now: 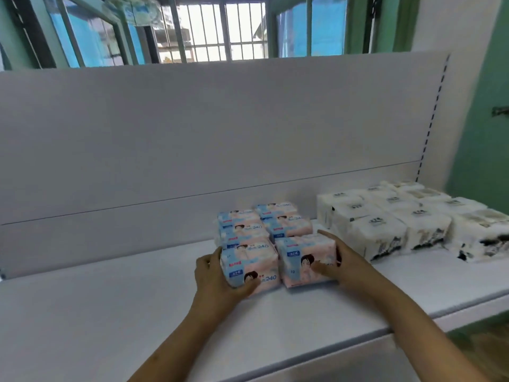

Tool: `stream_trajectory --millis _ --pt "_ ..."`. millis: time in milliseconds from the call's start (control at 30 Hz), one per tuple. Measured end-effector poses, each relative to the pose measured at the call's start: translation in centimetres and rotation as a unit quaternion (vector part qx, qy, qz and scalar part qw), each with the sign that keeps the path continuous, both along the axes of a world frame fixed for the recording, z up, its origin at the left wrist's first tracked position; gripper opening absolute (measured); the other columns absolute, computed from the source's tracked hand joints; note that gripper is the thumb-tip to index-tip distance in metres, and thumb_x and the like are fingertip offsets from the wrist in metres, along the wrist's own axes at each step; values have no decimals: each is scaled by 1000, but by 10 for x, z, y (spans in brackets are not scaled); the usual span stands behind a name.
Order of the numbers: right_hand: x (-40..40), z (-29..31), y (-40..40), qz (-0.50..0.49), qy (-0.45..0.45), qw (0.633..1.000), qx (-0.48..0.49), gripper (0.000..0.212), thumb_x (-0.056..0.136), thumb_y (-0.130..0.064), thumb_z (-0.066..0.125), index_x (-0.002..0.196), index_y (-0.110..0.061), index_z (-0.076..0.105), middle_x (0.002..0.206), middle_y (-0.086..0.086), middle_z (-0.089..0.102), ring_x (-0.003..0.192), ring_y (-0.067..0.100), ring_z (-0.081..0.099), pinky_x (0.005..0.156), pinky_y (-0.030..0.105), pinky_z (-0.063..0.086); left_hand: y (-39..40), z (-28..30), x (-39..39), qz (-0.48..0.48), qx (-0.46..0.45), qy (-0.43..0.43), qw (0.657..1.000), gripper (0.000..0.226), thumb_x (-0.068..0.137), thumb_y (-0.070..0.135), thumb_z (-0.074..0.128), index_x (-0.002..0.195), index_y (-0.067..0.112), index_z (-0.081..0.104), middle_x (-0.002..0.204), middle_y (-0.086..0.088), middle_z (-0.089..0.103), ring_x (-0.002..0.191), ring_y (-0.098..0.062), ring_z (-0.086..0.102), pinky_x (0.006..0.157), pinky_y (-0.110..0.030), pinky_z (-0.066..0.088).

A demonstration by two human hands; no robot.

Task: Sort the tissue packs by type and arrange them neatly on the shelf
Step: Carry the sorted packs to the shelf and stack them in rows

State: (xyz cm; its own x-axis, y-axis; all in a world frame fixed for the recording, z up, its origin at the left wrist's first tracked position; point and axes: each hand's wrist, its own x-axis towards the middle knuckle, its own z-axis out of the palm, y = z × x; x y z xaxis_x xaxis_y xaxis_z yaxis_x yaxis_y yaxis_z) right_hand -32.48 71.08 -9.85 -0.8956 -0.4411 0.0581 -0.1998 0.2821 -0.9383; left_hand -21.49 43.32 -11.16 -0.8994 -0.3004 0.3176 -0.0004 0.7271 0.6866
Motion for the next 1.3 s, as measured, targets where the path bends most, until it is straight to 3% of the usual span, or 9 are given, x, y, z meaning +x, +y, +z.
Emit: stream_trajectory --millis 200,300,467,633,733,833,967,1133,1300 --pt "-18 -6 -15 -3 14 1000 11 94 75 -23 84 151 -24 29 130 -11 62 116 3 61 104 36 49 -7 -11 -12 -104 121 12 987 86 69 48 86 140 37 38 134 22 55 127 -3 52 103 -31 50" --pt "-8 -7 -32 34 11 999 -26 85 70 -32 84 142 -25 41 130 -11 63 119 7 61 100 30 50 1 -6 -6 -132 144 14 981 86 77 40 82 144 39 28 129 32 58 118 8 57 95 -16 50" --pt "0 13 -36 47 -98 986 -126 55 86 -58 63 133 -32 51 123 -1 69 110 17 68 100 41 51 2 -4 -2 -142 173 -12 975 105 77 49 78 153 37 7 137 26 54 122 6 55 105 -27 48" --pt "-18 28 -46 -61 -175 958 -218 49 94 -56 48 132 -25 51 103 5 75 85 22 75 64 33 60 3 5 -16 -87 549 18 831 123 54 78 77 155 41 17 135 -7 62 111 -33 68 94 -63 51" --pt "-34 34 -55 -63 -211 951 -216 56 89 -65 51 128 -25 56 103 7 74 86 28 74 77 42 59 12 14 -29 -49 608 27 792 123 46 83 76 151 39 30 132 -12 64 107 -40 68 89 -68 50" --pt "-42 30 -61 -19 -234 954 -186 65 80 -66 63 130 -24 60 117 12 70 99 33 71 95 54 52 28 23 -36 -40 580 44 813 91 66 79 65 143 34 45 127 -11 67 105 -38 70 87 -64 53" --pt "-43 32 -65 -41 -131 984 -113 64 94 -40 60 150 -36 30 130 4 61 93 22 72 84 40 58 28 26 -50 30 485 93 869 39 101 43 48 141 38 45 127 3 65 99 -22 73 85 -50 59" --pt "-38 39 -63 -61 -15 998 10 62 97 -53 48 152 -30 31 144 3 51 102 16 64 89 32 53 21 34 -46 58 314 41 947 49 99 45 46 146 32 40 137 0 57 112 -21 66 96 -47 55" --pt "-21 55 -44 -92 103 987 81 67 96 -62 35 152 -26 31 160 -2 27 145 20 28 117 39 25 29 63 -26 138 57 75 986 58 102 44 43 154 22 30 164 -1 18 152 -18 11 122 -42 16"
